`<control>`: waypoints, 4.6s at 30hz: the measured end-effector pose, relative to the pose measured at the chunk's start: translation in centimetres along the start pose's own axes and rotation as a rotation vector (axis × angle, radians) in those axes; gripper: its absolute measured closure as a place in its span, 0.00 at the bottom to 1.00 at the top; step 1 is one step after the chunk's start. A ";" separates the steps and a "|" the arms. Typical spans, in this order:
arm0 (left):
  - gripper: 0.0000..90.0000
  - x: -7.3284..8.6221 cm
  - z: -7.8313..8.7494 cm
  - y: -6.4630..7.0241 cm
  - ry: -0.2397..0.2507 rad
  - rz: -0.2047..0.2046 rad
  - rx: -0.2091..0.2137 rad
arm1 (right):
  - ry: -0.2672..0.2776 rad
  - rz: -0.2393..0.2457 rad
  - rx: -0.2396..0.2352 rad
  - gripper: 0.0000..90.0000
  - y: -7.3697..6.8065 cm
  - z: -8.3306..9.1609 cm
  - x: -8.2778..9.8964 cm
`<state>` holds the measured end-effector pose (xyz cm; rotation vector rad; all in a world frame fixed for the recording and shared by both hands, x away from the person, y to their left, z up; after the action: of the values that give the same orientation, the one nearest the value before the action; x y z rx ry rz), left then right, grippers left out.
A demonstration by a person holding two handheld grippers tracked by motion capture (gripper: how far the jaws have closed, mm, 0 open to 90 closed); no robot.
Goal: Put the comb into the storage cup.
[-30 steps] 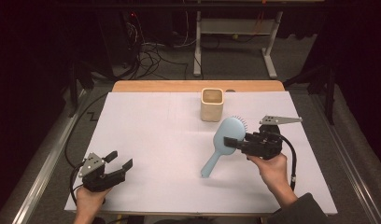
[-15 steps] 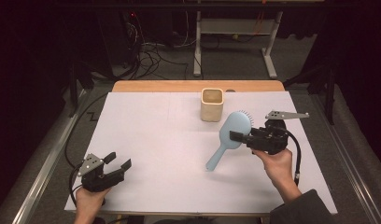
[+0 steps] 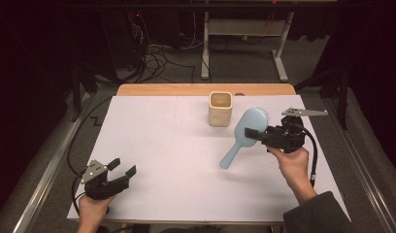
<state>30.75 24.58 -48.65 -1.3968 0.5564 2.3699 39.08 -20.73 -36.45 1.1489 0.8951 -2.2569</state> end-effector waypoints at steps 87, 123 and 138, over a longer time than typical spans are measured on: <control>0.34 0.2 0.0 -0.6 -0.006 0.046 -0.001 | 0.140 -0.010 0.244 0.62 2.9 -5.1 -15.5; 0.35 0.0 0.2 -0.3 -0.003 0.025 -0.007 | 0.082 0.030 0.330 0.61 4.2 -7.7 -14.1; 0.35 0.0 0.2 -0.2 -0.001 0.013 -0.008 | 0.062 0.024 0.331 0.61 4.6 -8.1 -13.1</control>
<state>30.67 24.83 -48.53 -1.3991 0.5584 2.3855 53.59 -16.75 -30.77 1.3683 0.5367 -2.4224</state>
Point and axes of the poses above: each handheld gripper's, and its own axes: z roughly backward along the jaws, x roughly out of its underside, y roughly to its right, the point moved 5 cm from there along -z, roughly forward along the jaws, and after that the axes turned 2 degrees about x, right-handed, at the moved point
